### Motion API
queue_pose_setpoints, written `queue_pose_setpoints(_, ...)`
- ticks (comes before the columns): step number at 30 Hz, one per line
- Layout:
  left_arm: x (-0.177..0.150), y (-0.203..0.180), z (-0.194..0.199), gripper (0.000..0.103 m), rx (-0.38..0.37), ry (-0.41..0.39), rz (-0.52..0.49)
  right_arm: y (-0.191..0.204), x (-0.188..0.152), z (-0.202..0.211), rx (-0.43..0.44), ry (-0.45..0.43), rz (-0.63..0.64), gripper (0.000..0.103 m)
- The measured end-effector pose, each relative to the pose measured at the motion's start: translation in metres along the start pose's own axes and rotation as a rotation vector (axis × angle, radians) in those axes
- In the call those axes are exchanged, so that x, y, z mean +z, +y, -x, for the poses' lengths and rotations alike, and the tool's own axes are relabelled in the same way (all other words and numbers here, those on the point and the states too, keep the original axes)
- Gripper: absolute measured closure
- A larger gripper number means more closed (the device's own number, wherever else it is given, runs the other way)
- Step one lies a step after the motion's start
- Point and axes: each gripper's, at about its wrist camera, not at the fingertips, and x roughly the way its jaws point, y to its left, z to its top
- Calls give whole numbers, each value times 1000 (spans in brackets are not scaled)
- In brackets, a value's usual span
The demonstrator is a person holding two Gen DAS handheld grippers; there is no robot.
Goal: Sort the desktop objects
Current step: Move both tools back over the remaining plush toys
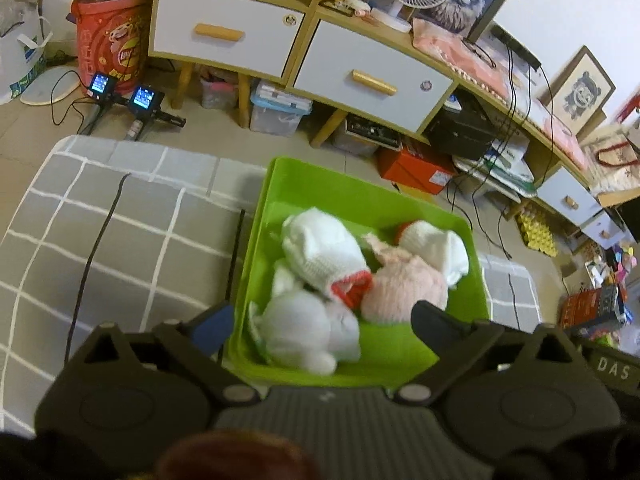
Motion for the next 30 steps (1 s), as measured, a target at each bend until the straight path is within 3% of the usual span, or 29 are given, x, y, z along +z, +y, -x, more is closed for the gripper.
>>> queue_pose_setpoints(9, -18, 8, 10, 1, -61, 111, -10, -20, -30, 7, 18, 129, -29, 10)
queue_pose_setpoints(17, -34, 9, 12, 1, -58, 203, -59, -18, -43, 21, -21, 146, 28, 9)
queue_pose_setpoints(30, -68, -4, -9, 1, -27, 357, -290, -10, -64, -4, -67, 245, 122, 9)
